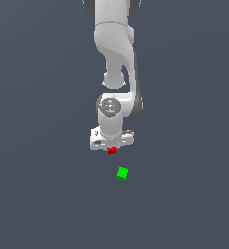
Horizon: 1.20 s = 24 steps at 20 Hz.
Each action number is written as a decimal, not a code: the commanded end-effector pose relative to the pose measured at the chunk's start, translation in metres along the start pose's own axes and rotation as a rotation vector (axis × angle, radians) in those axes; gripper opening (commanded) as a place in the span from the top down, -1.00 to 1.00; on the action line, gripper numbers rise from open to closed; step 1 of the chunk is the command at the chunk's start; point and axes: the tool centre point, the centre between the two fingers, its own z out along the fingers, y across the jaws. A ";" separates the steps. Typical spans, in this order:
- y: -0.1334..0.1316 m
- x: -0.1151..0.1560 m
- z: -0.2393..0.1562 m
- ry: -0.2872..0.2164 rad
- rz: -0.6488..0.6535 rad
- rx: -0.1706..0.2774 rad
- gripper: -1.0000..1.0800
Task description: Stack the red cube on top of the green cube.
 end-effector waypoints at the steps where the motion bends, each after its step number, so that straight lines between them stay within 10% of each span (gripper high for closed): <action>1: 0.000 0.000 -0.014 0.002 0.000 0.000 1.00; 24: -0.003 0.009 -0.078 0.003 -0.001 0.000 1.00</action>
